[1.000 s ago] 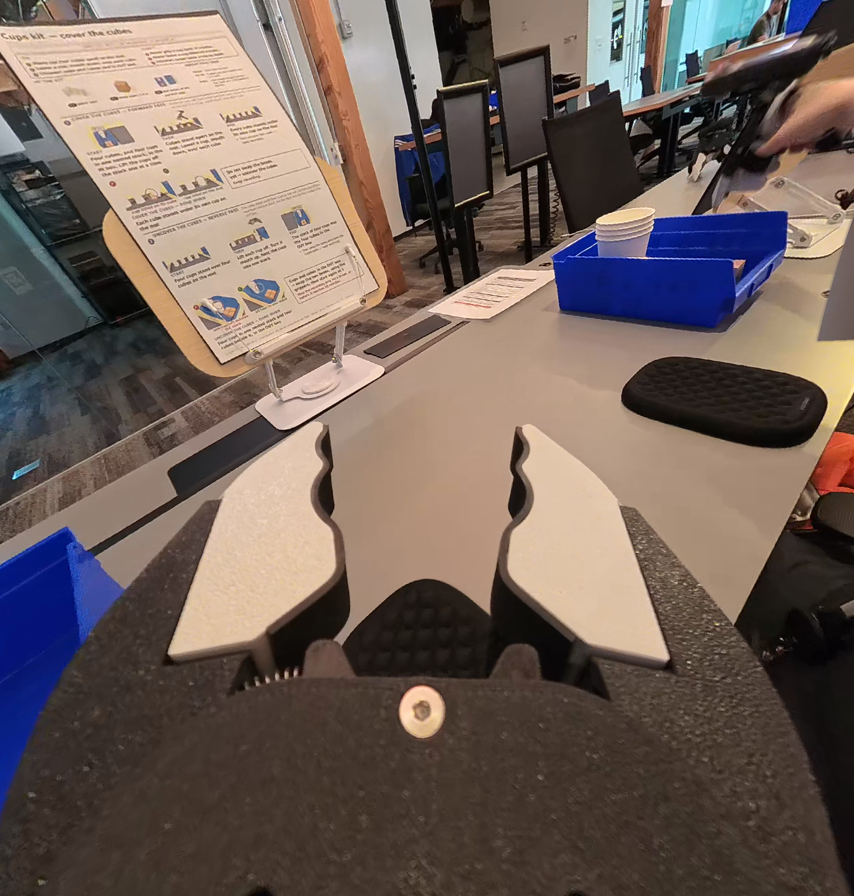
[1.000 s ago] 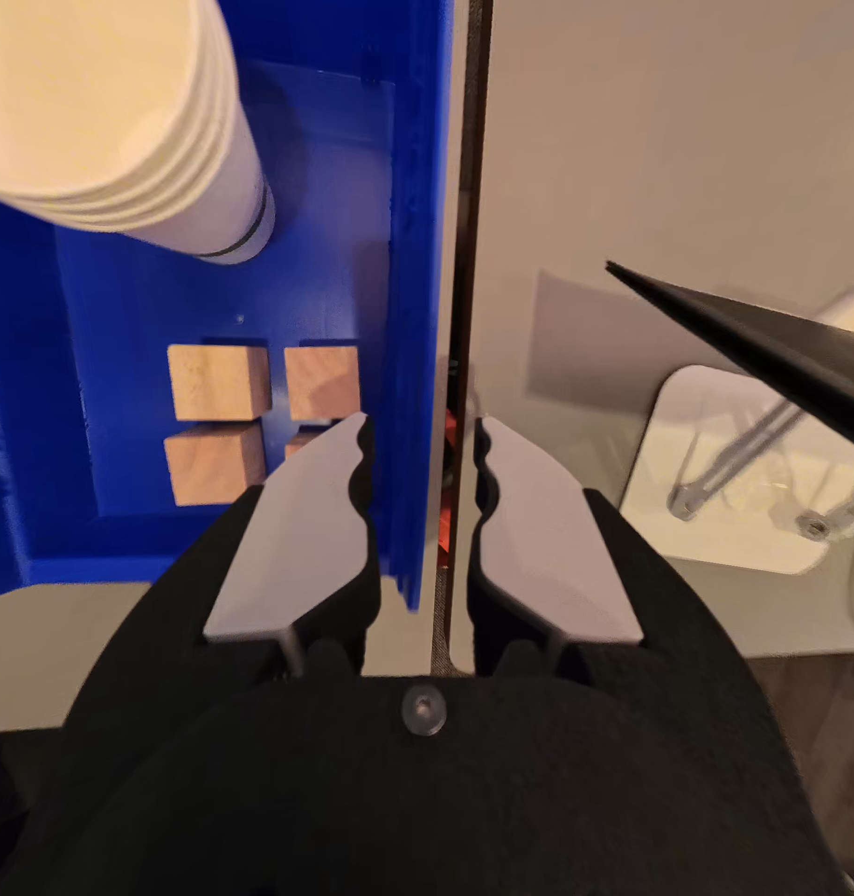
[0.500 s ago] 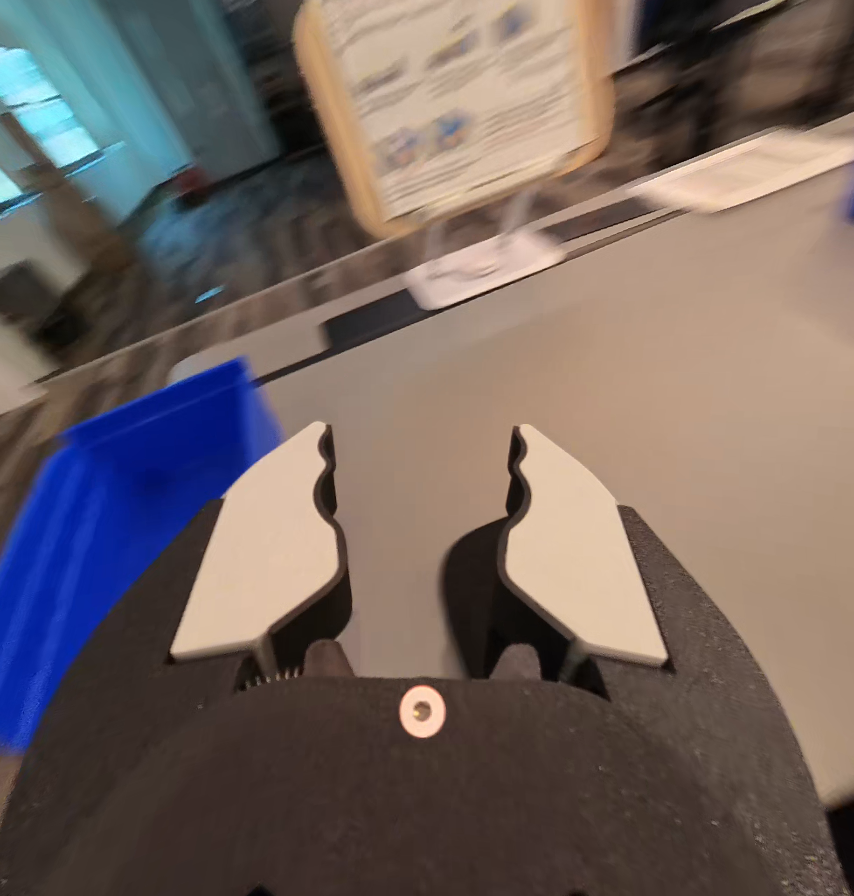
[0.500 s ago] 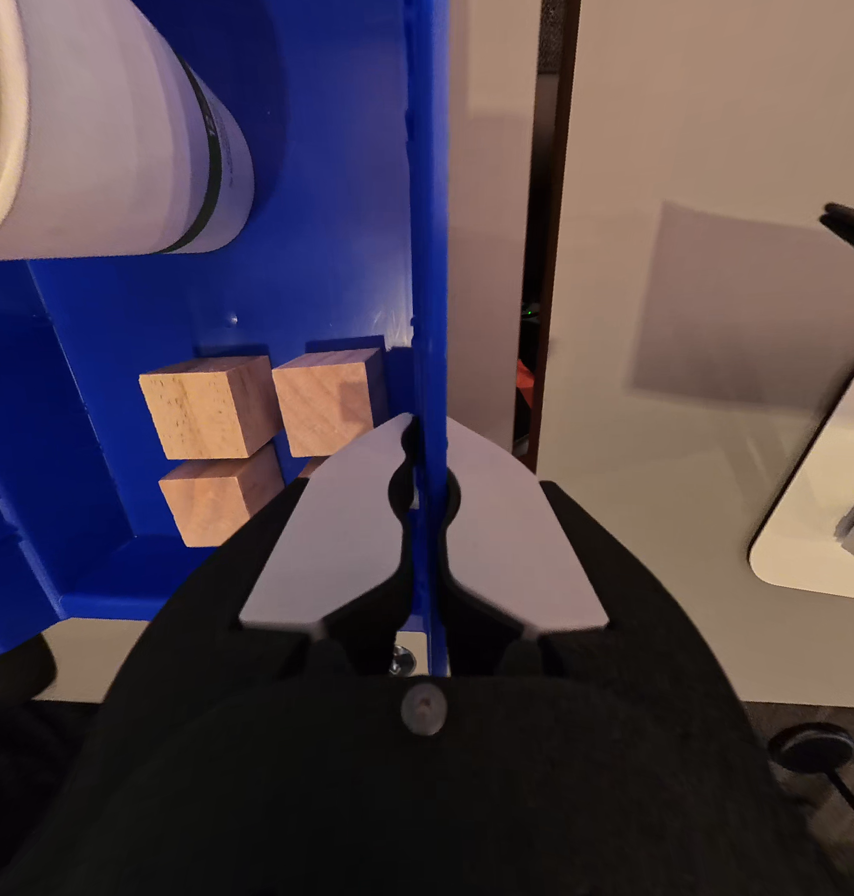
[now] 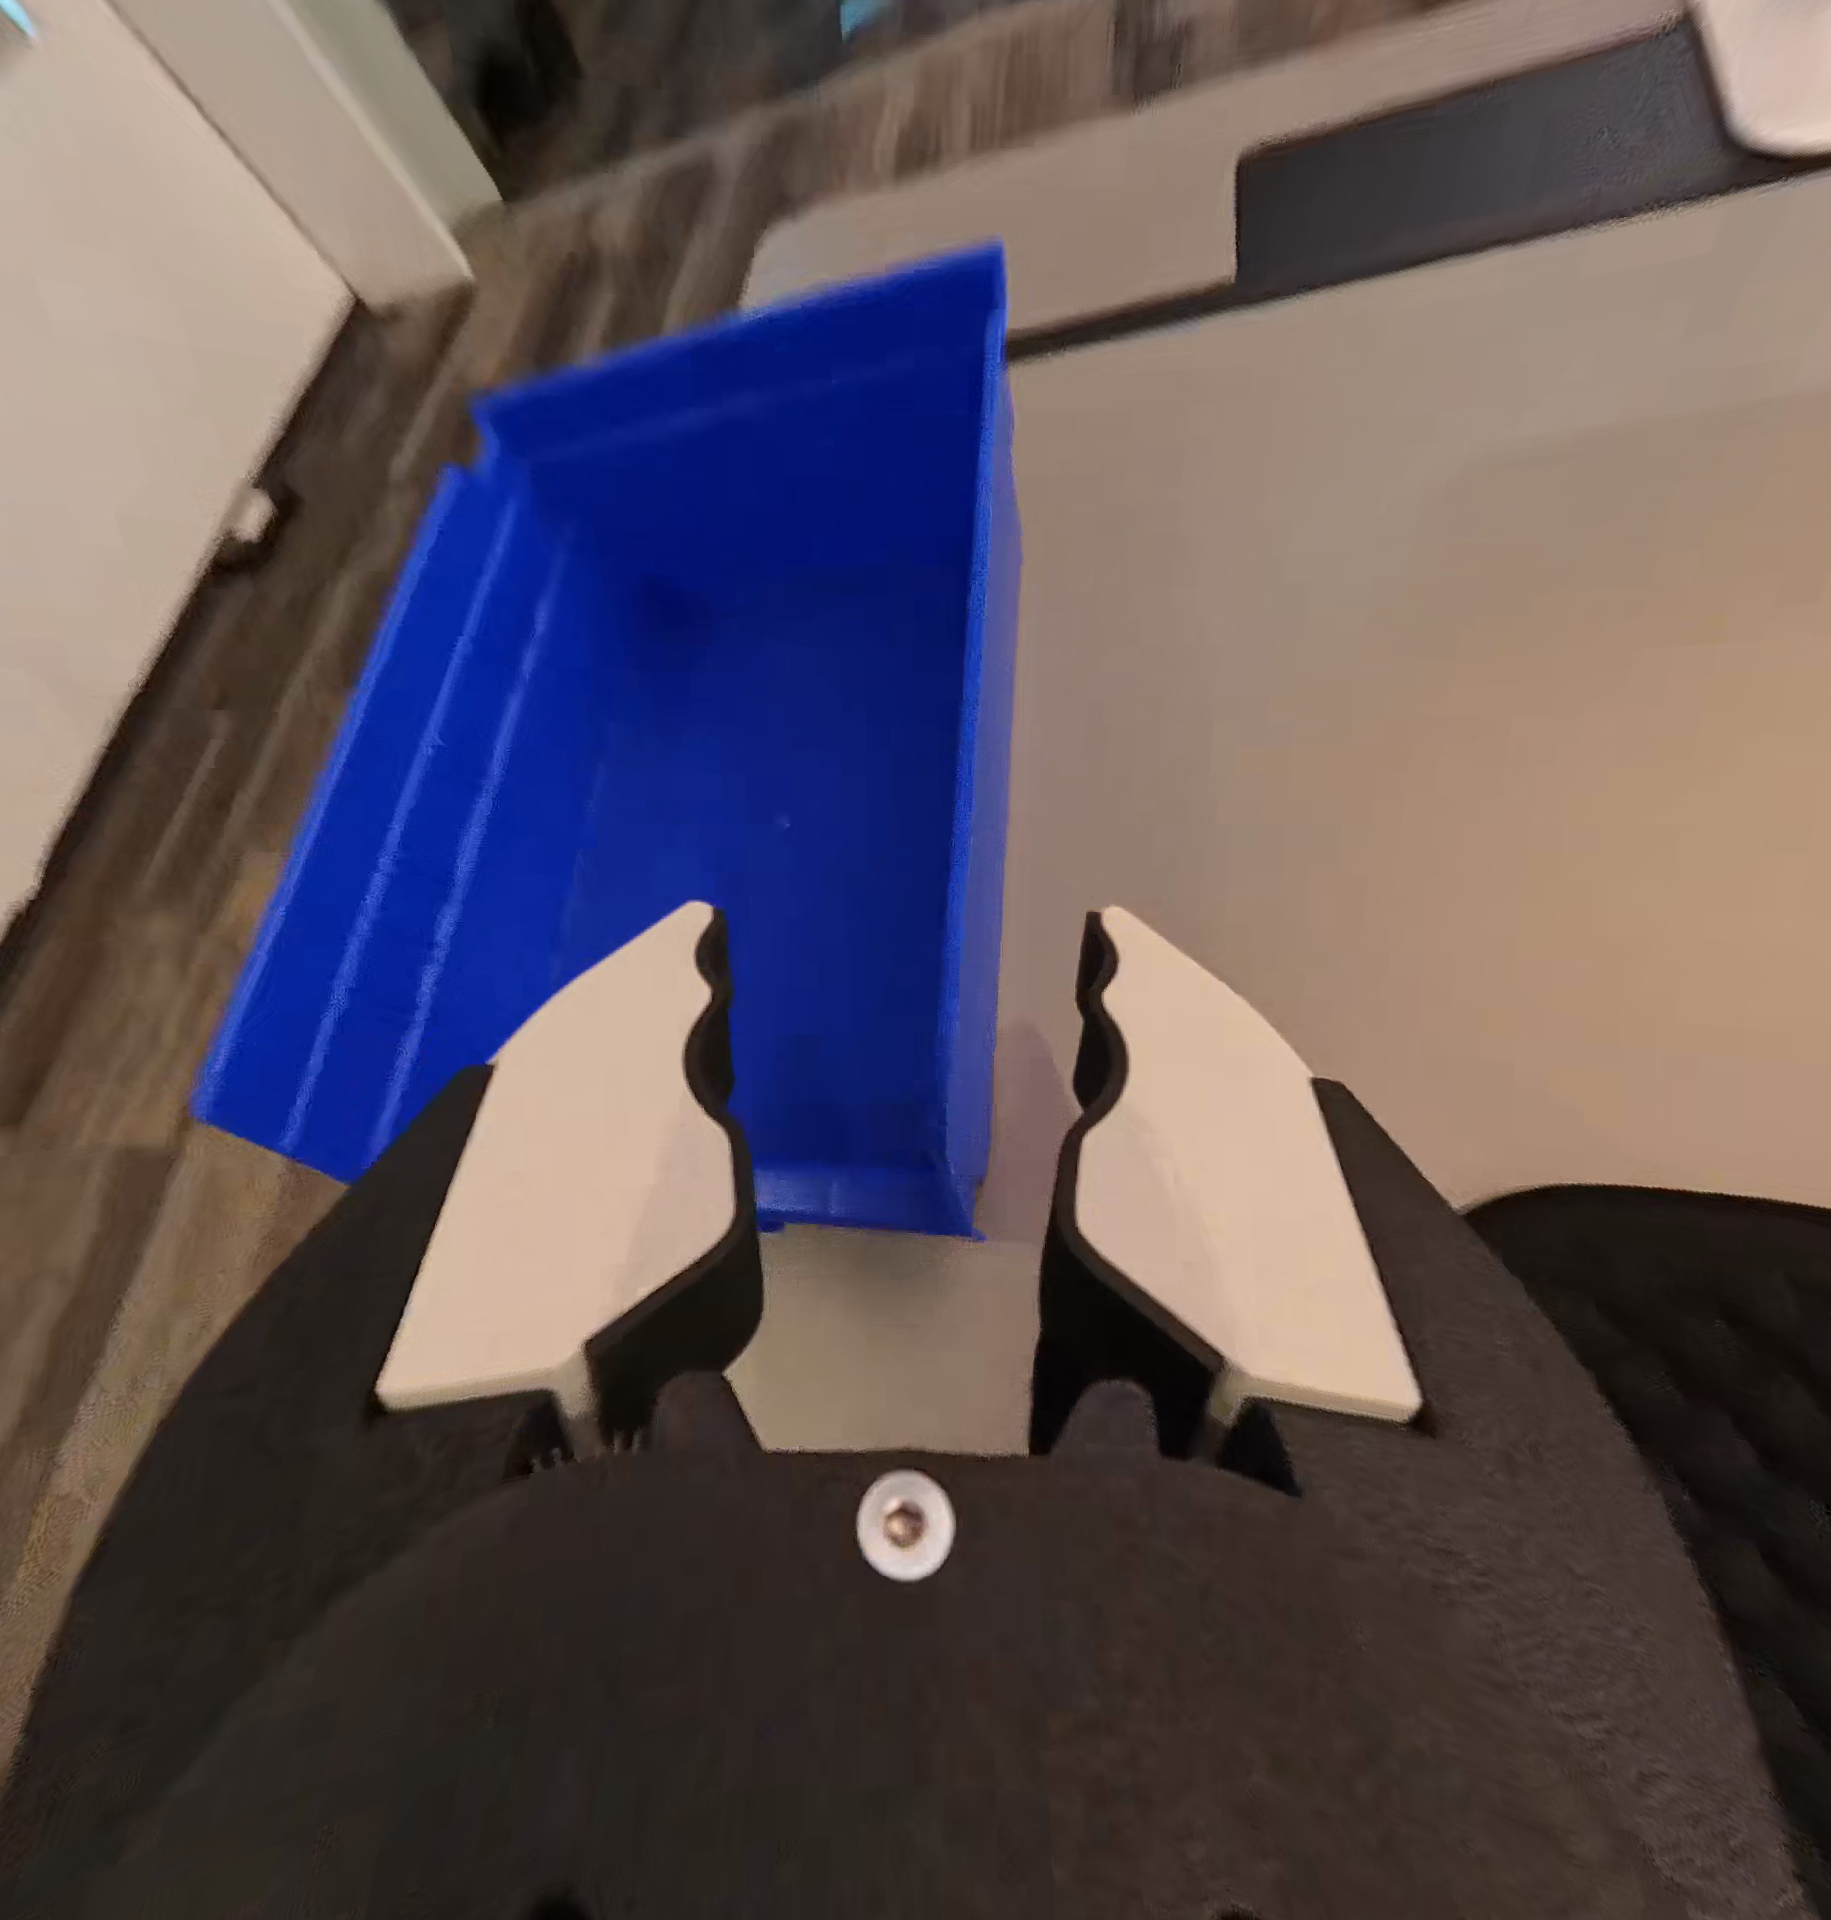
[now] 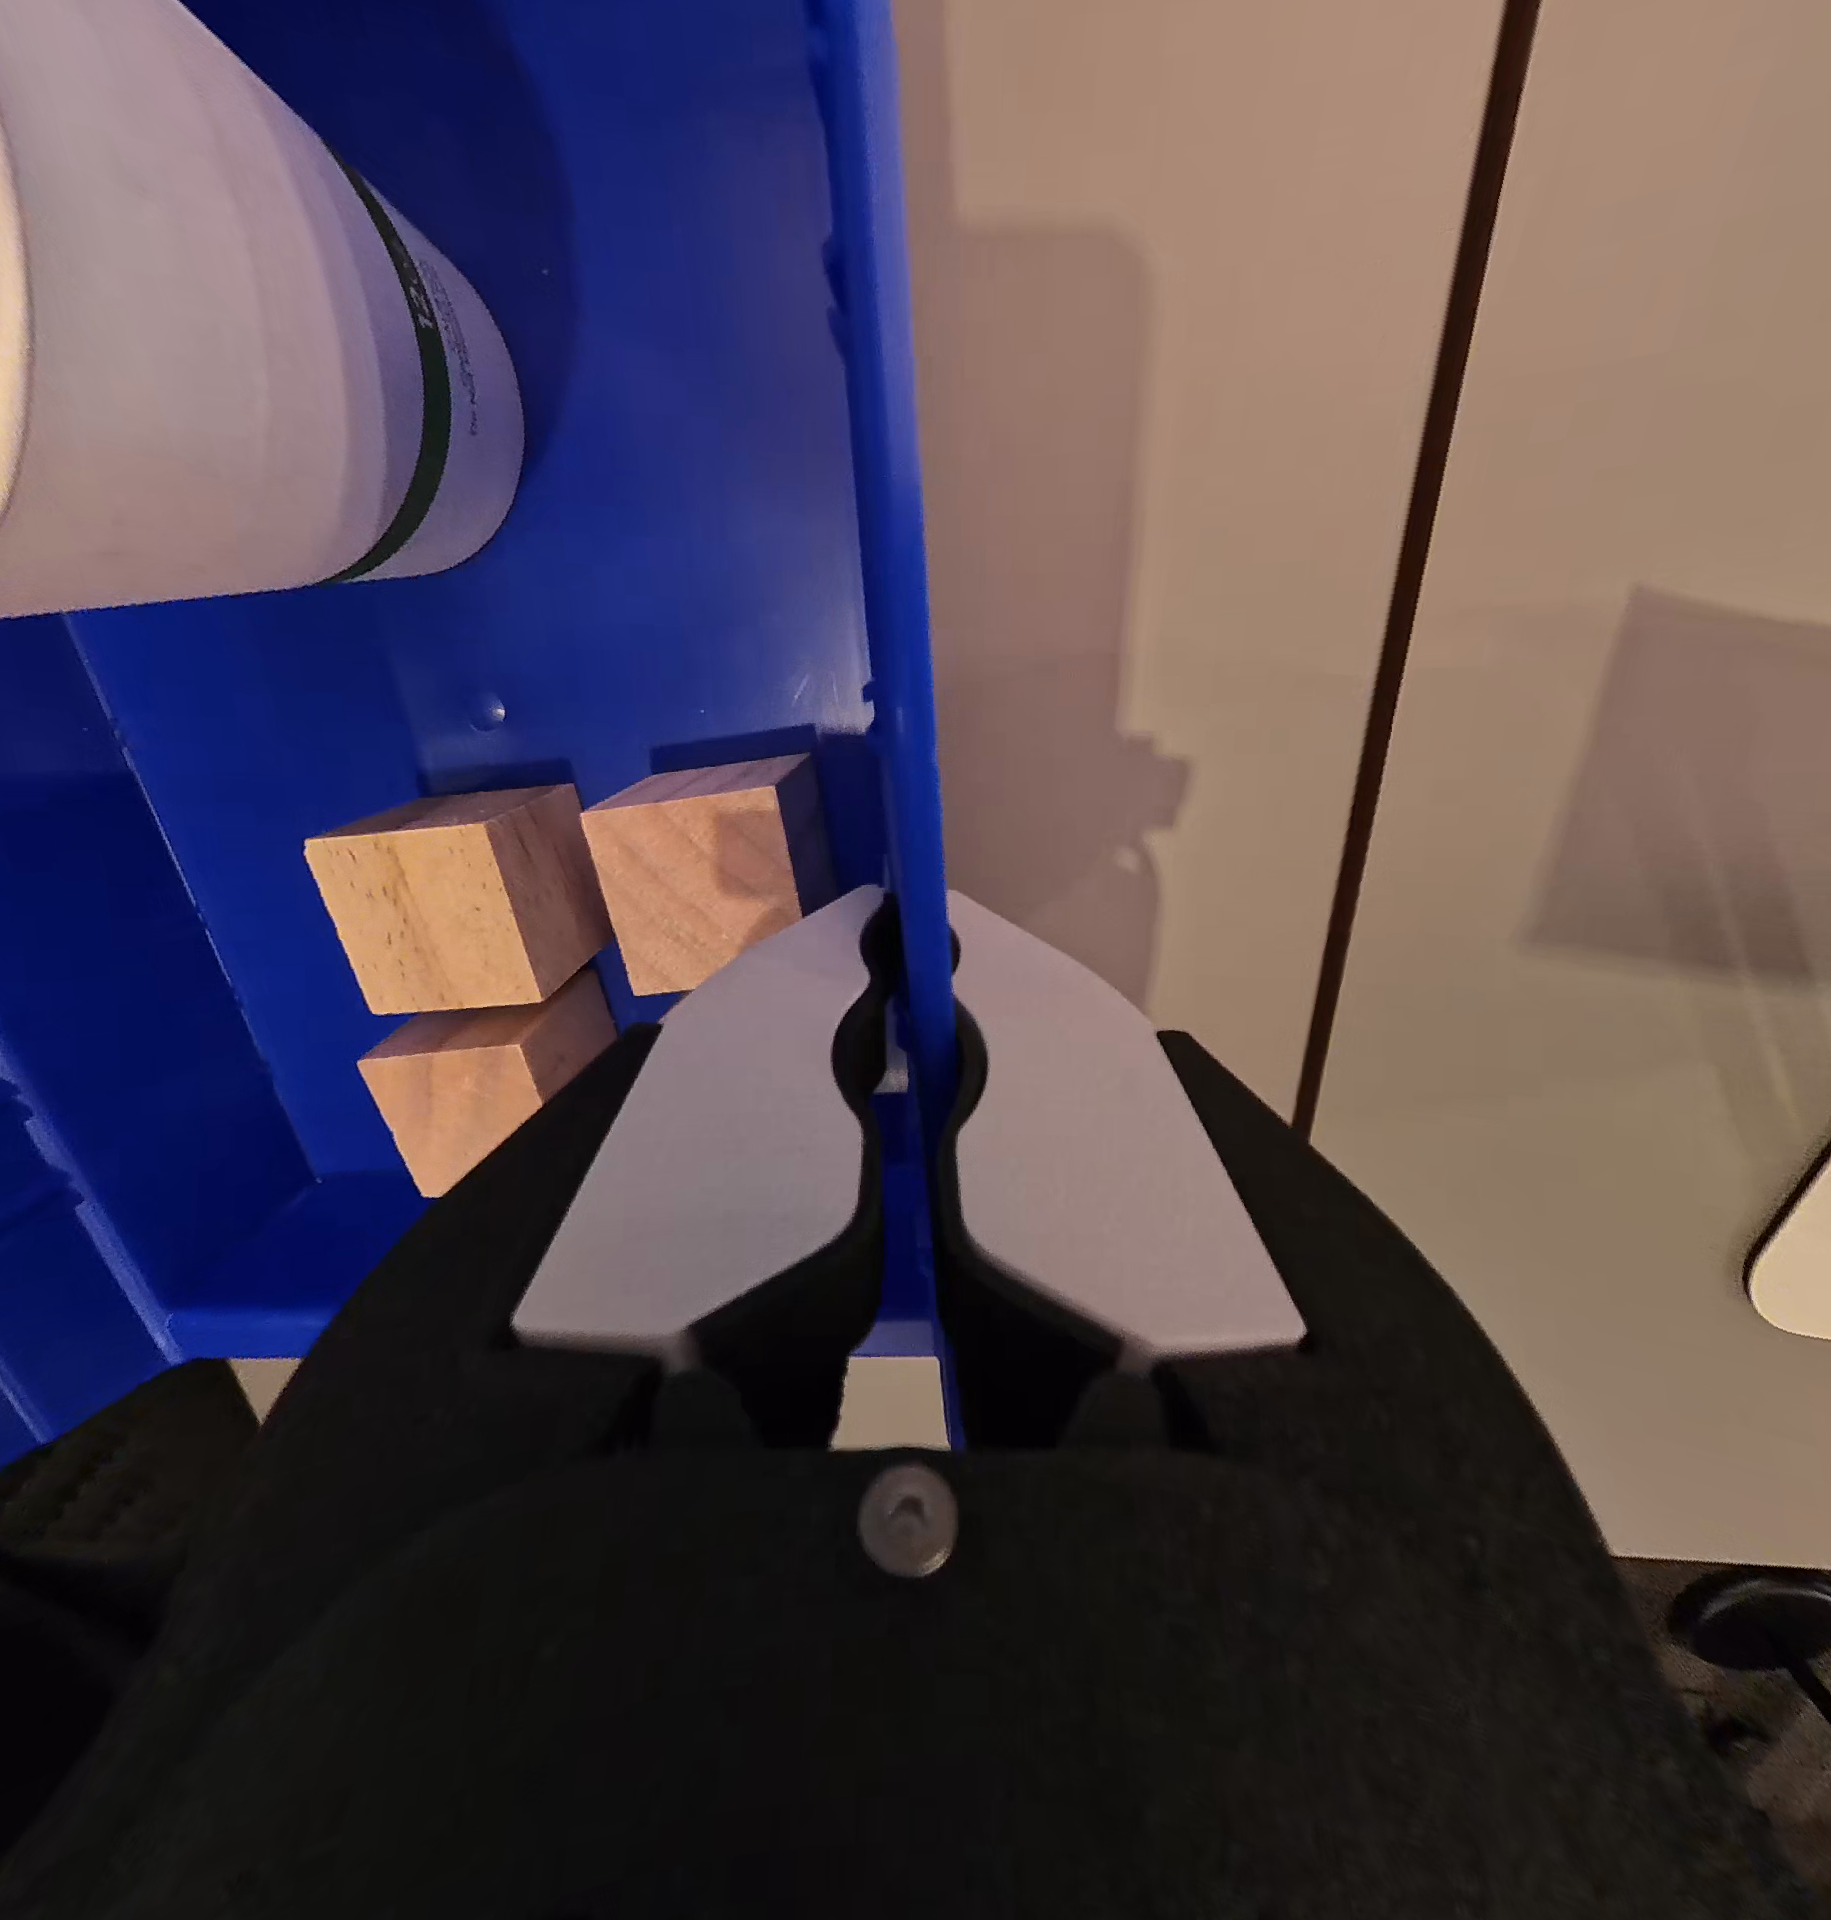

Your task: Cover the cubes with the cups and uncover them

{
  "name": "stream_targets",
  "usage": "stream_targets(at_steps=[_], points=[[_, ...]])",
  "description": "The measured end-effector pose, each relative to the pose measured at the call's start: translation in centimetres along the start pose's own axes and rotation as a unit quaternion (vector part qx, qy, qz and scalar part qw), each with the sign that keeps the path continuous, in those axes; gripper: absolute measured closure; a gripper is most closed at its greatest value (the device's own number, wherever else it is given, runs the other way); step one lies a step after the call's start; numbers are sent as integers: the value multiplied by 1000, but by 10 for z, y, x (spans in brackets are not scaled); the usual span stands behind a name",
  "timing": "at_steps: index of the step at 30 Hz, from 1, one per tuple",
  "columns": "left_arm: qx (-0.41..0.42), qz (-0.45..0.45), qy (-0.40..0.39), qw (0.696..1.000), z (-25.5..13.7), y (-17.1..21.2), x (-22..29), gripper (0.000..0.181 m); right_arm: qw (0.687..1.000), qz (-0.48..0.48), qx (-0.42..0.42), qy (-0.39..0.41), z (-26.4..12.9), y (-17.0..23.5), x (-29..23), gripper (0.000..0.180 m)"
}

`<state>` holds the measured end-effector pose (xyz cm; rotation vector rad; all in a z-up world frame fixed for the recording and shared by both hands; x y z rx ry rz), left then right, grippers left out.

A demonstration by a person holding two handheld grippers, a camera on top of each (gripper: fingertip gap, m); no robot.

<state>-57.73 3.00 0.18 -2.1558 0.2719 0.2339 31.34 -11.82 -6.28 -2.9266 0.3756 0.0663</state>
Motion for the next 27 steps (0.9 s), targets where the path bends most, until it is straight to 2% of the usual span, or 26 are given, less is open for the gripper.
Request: stream_targets(at_steps=[3,5,7,9,12,18,27], points=[[-63,-31,43,997,24,5,6,120,1000,1,2,-1,0,1,-2,176],[-113,-19,55,992,38,11,11,128,1000,2,6,-4,0,2,-3,176],[-149,0,49,988,49,17,13,154,1000,2,11,-6,0,3,-3,176],[-143,6,29,989,54,15,12,176,1000,-2,12,-6,0,5,-5,176],[-135,-4,51,989,57,10,19,176,1000,-7,9,-9,0,6,-7,176],[-132,40,42,989,67,-5,43,175,1000,-5,8,-7,0,6,-8,176],[-137,66,58,987,60,-22,112,175,1000,5,6,-4,0,6,-11,176]])
Point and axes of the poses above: each gripper's, where its closed fingertips meet, z out along the fingers, y out of its underside, x = y × z across the jaws, the point moved 5 cm from there along -z, back along the fingers, and after that the axes turned 2 degrees about -z, right-handed, at the moved point
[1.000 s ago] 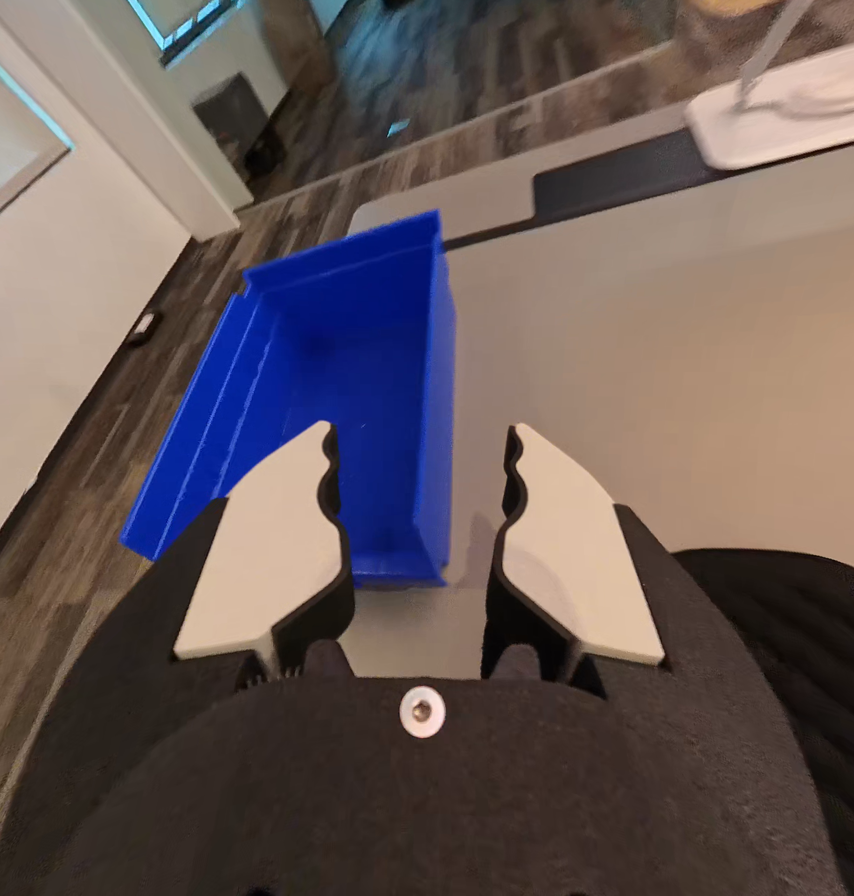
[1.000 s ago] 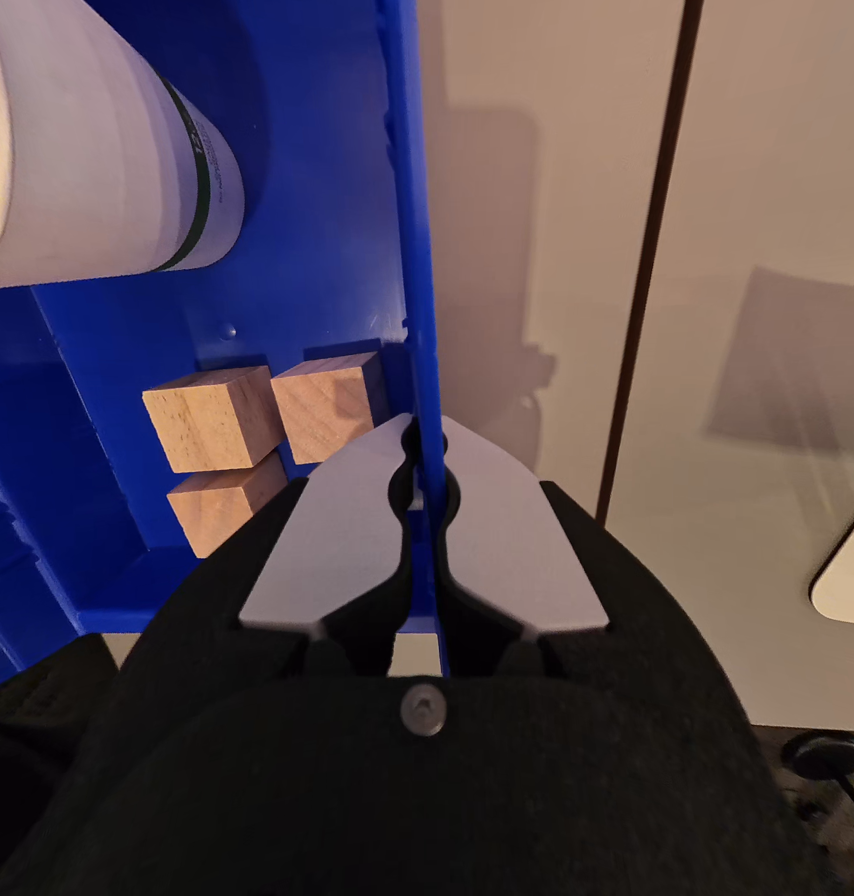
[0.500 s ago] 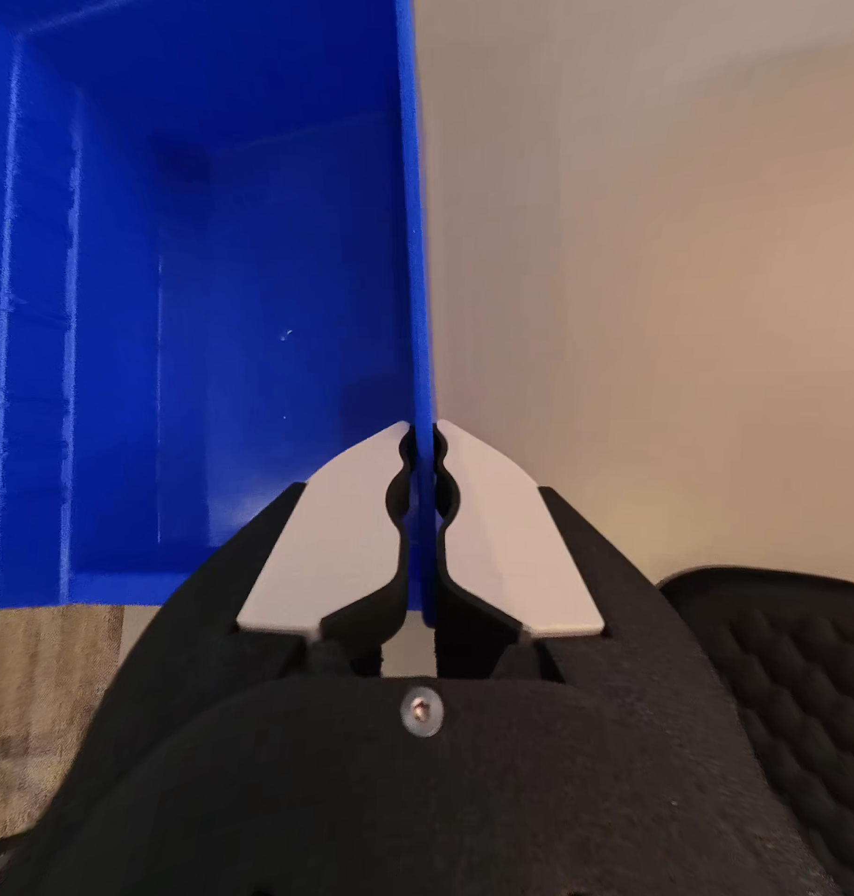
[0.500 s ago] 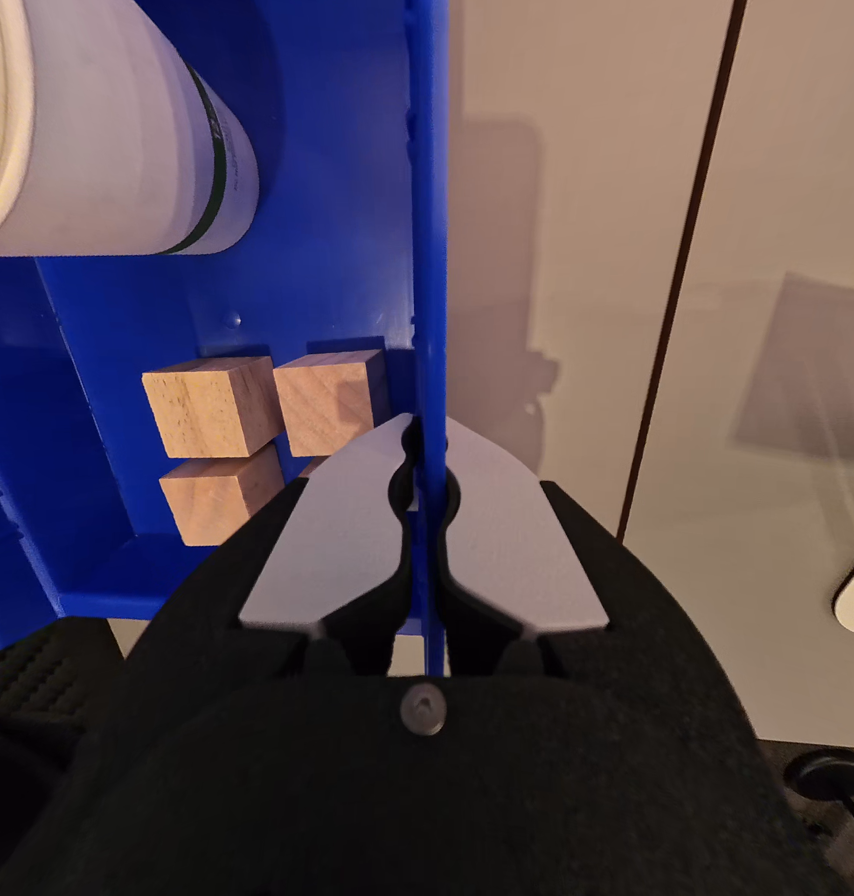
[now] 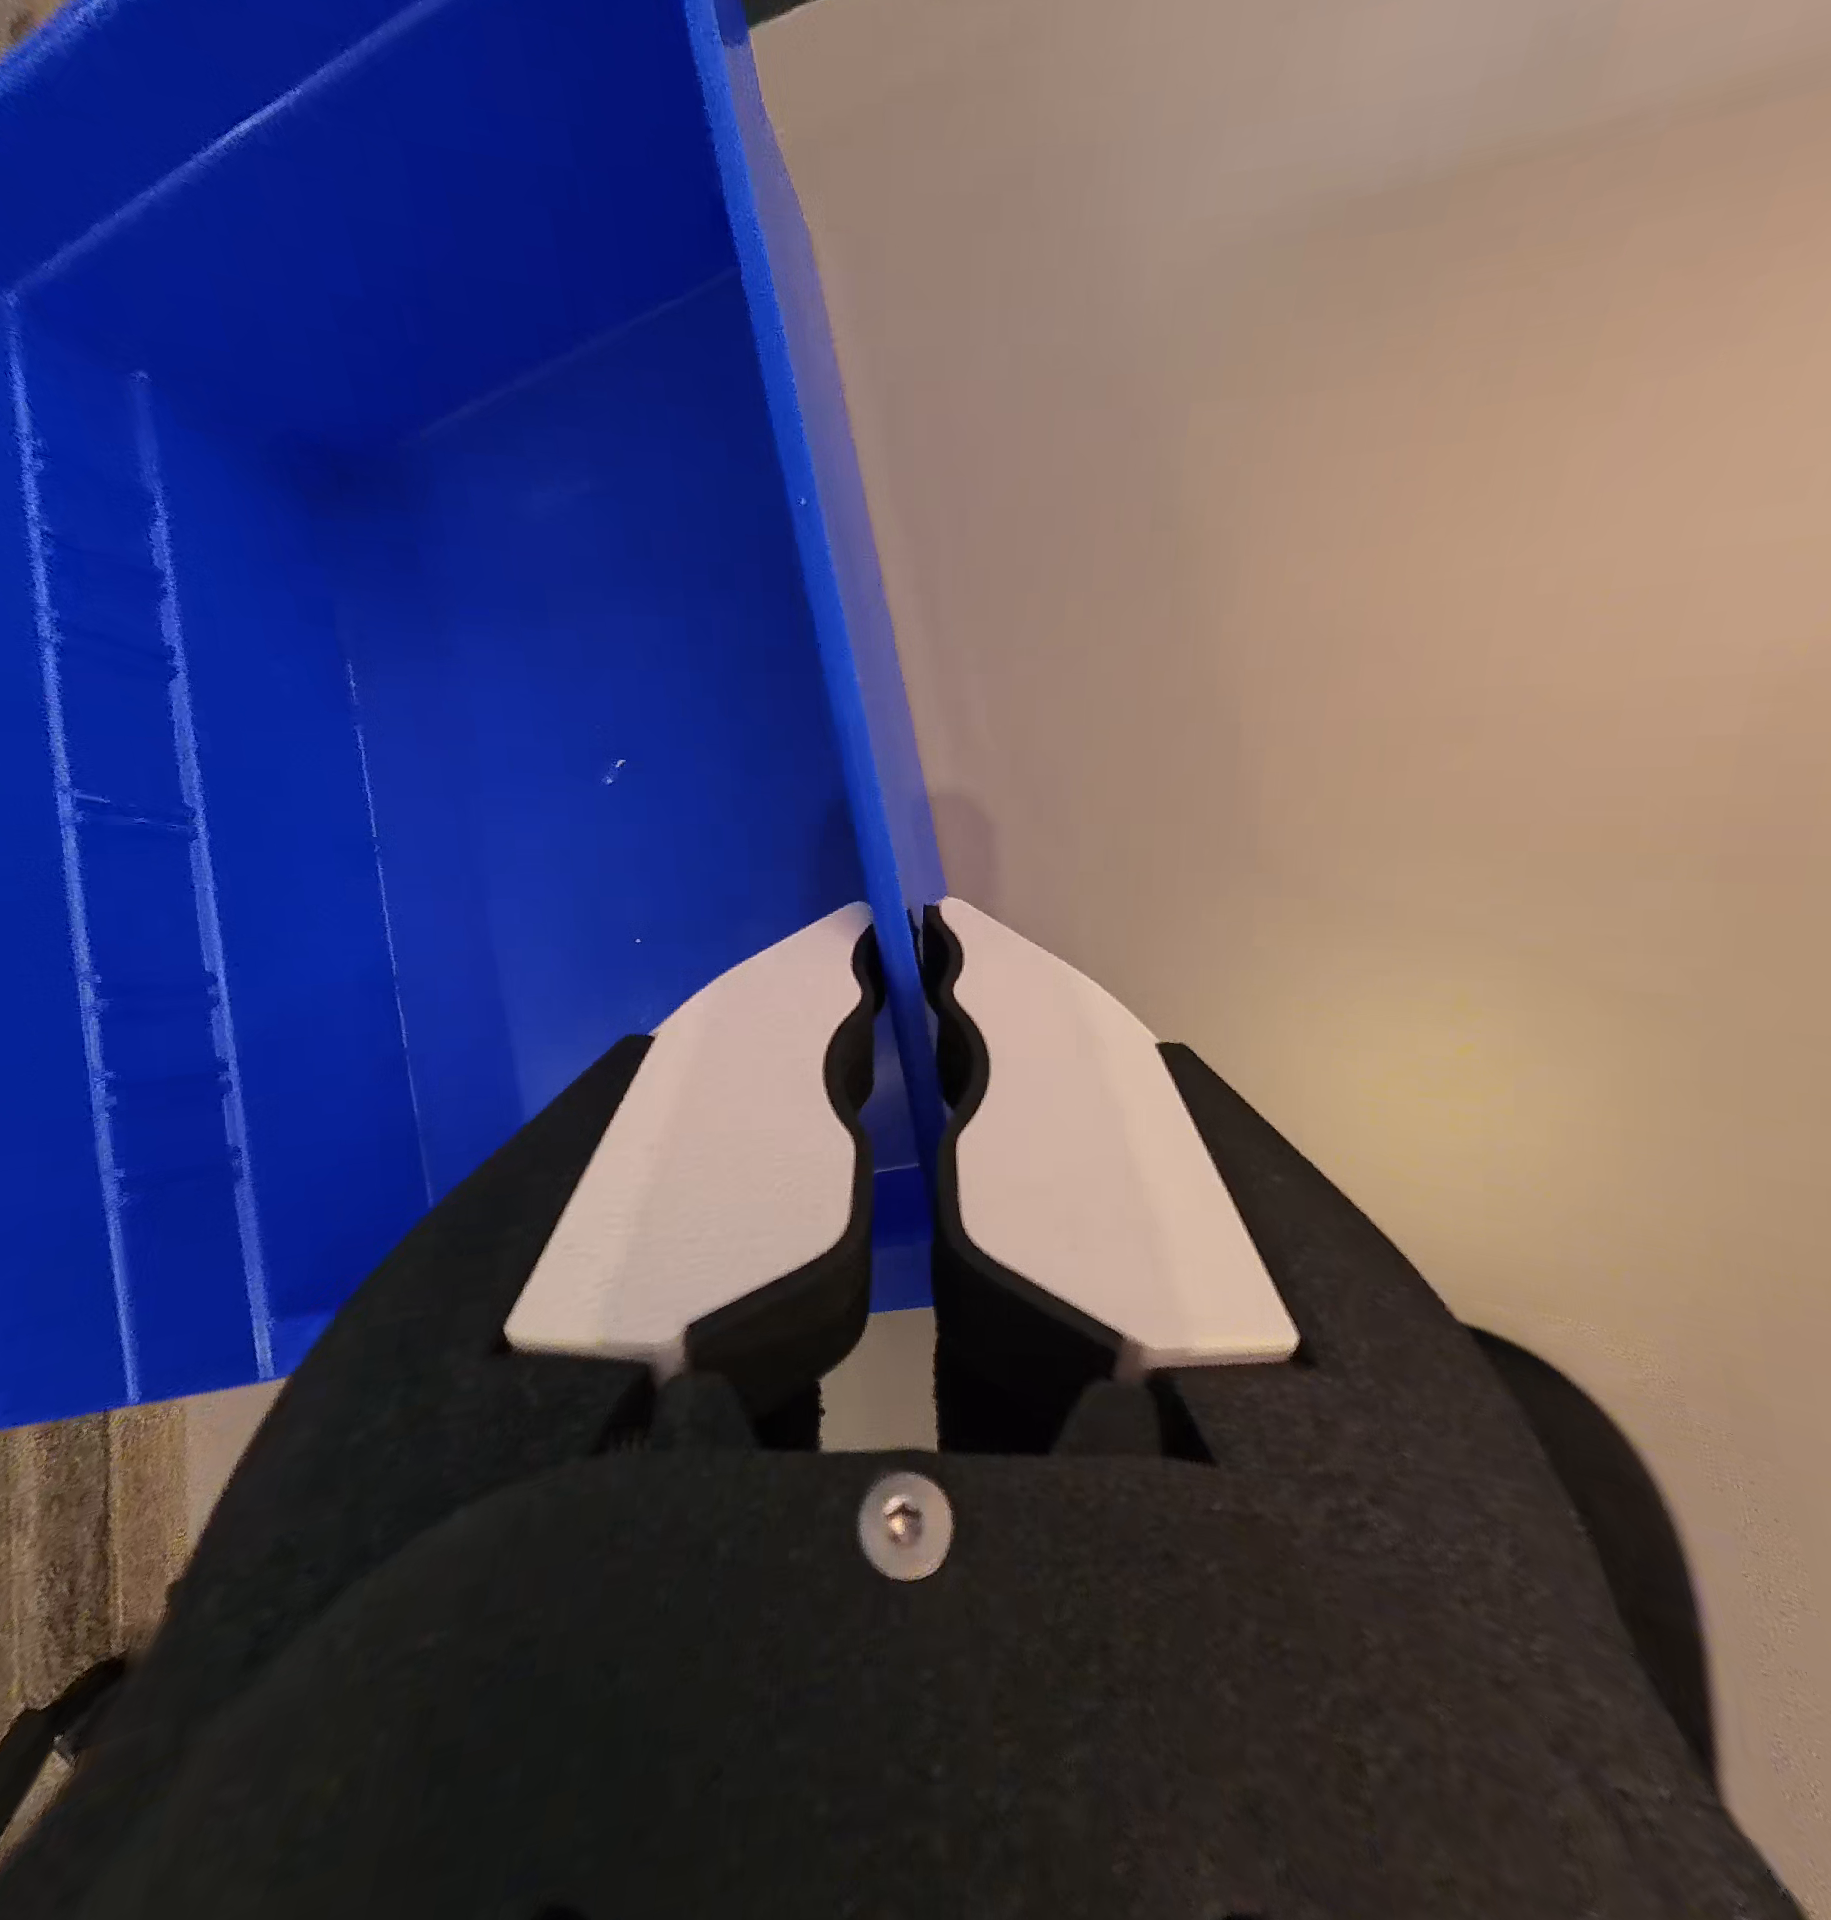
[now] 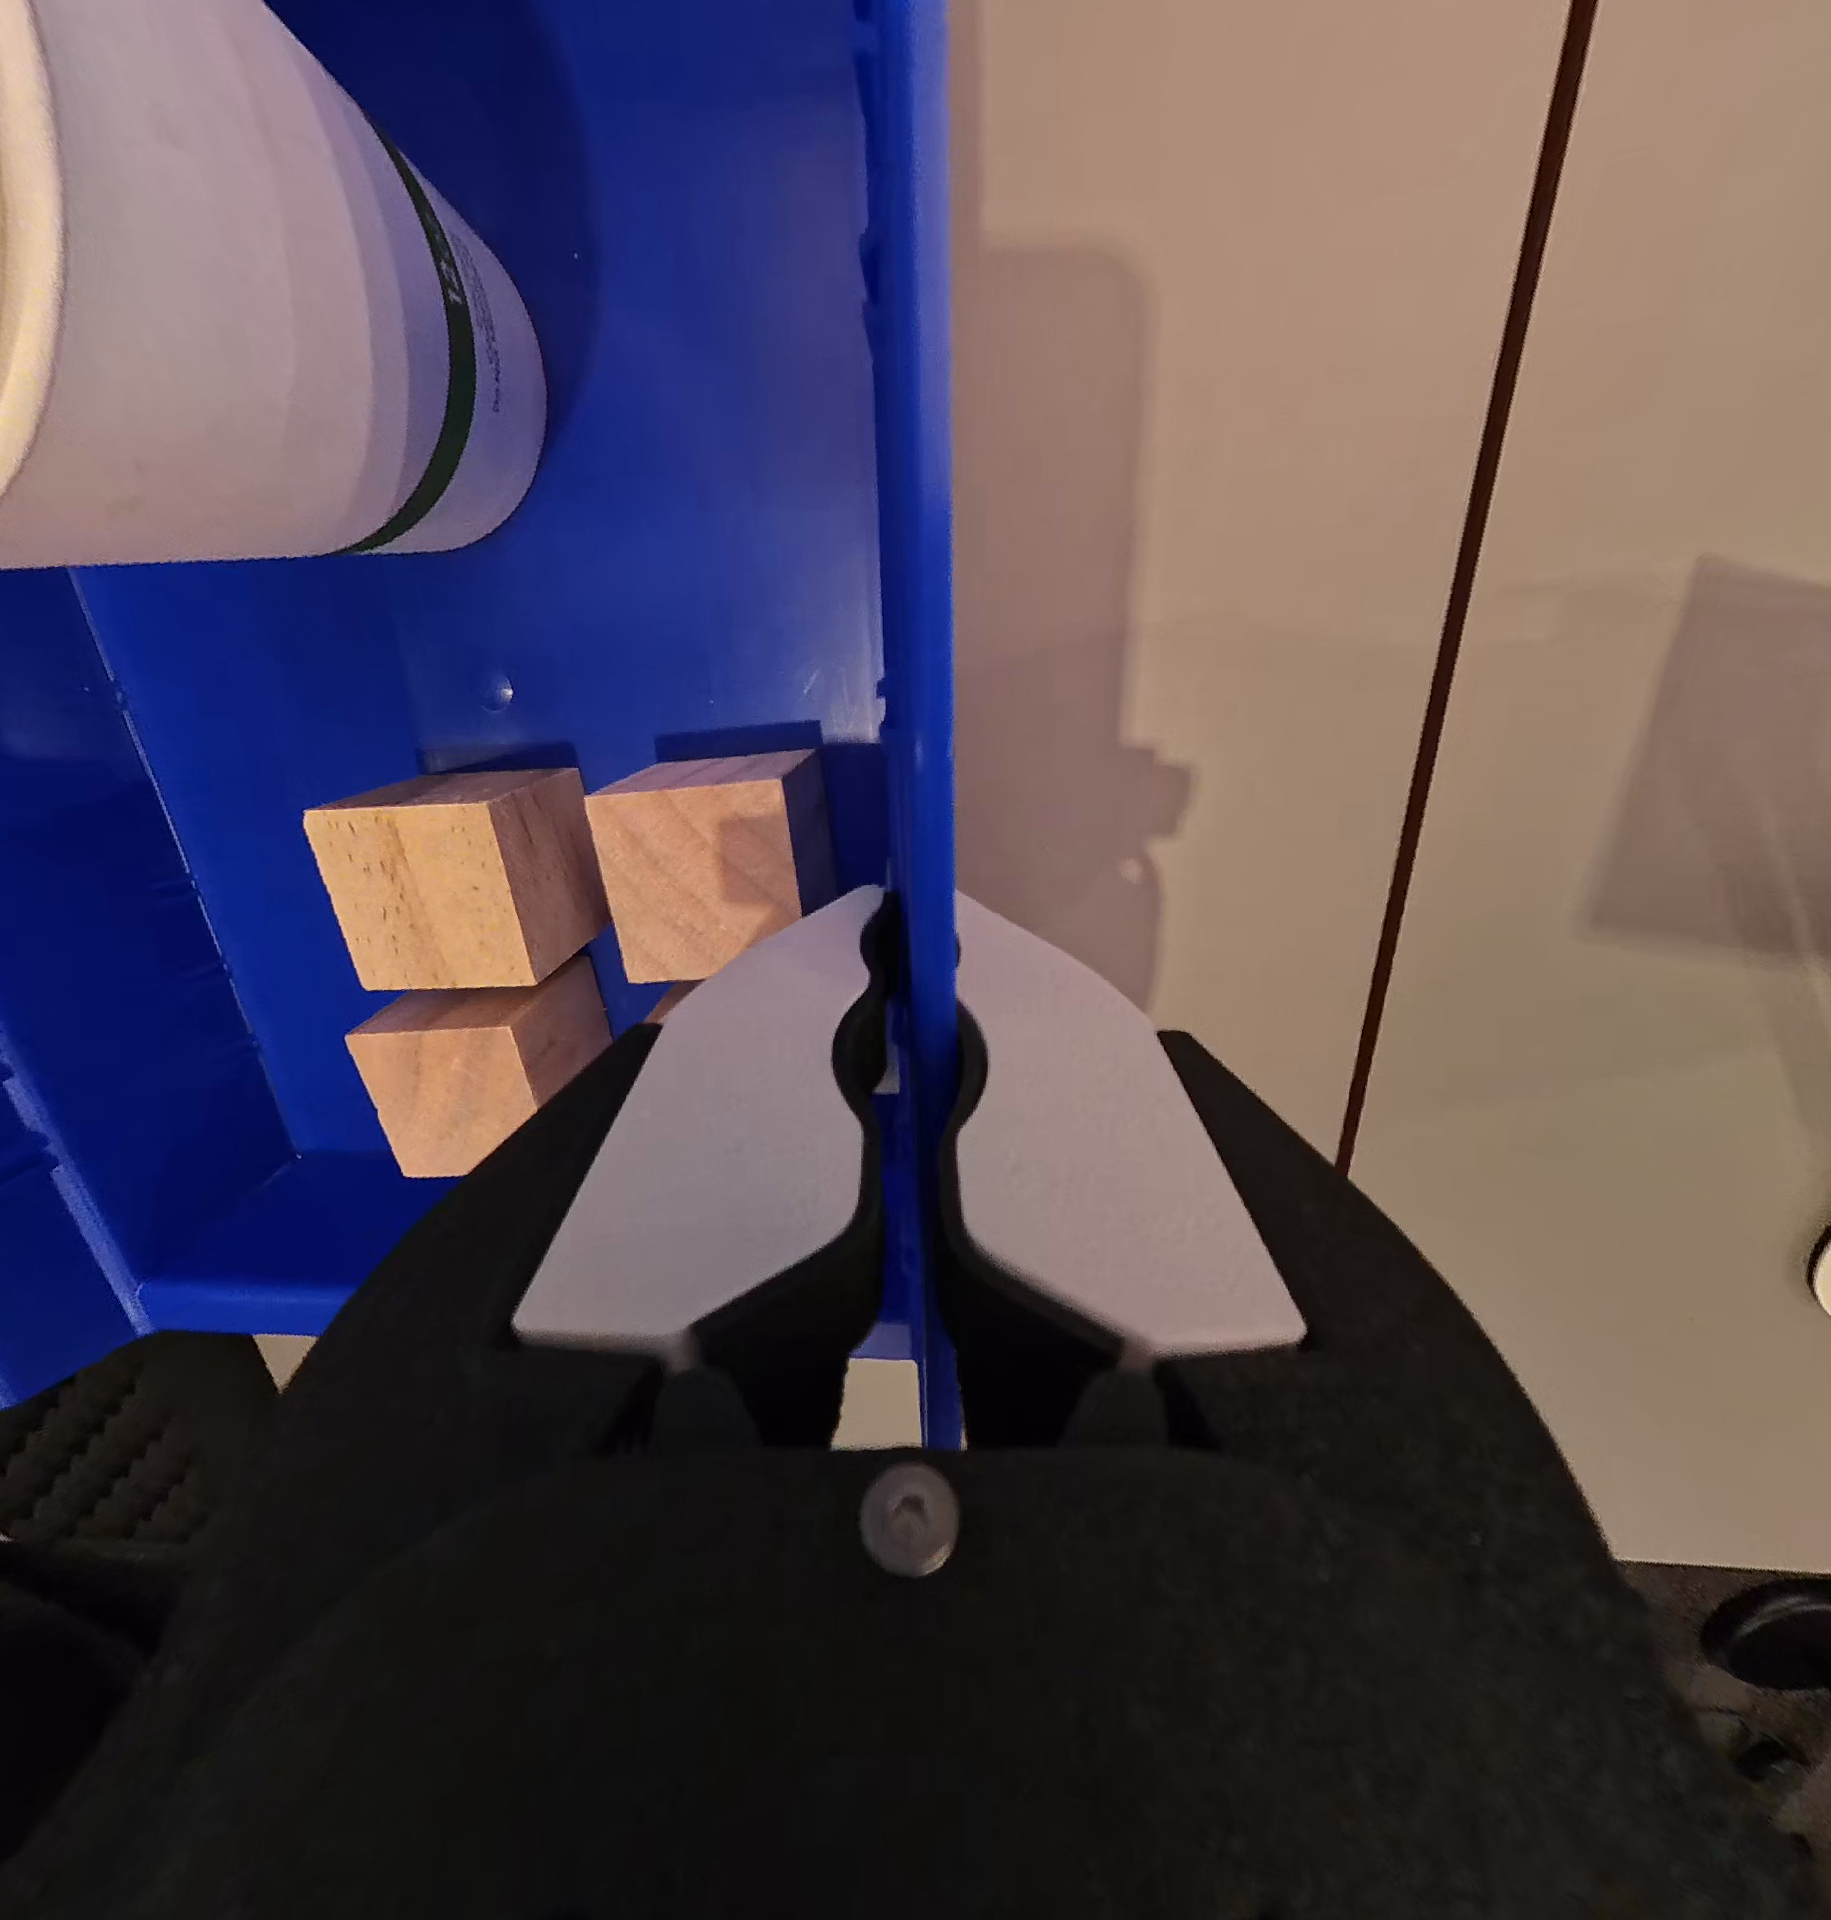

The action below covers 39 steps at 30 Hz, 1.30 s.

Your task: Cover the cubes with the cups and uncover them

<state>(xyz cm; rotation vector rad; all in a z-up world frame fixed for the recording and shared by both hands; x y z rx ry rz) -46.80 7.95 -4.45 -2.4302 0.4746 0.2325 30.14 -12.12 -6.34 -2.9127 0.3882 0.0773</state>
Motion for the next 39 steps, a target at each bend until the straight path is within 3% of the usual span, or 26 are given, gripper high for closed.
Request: stream_targets(at_steps=[20,32,37,39], points=[[8,175,26,984,-55,-17,199,170,1000,11,-16,0,4,-11,-30,175],[27,232,61,970,-71,-19,260,159,995,-29,-82,-53,11,-29,-90,168],[31,232,96,967,-76,-21,275,152,998,-20,-32,-40,13,-60,-96,165],[56,218,116,967,-80,-27,280,137,999,-16,-18,-35,17,-68,-97,164]])
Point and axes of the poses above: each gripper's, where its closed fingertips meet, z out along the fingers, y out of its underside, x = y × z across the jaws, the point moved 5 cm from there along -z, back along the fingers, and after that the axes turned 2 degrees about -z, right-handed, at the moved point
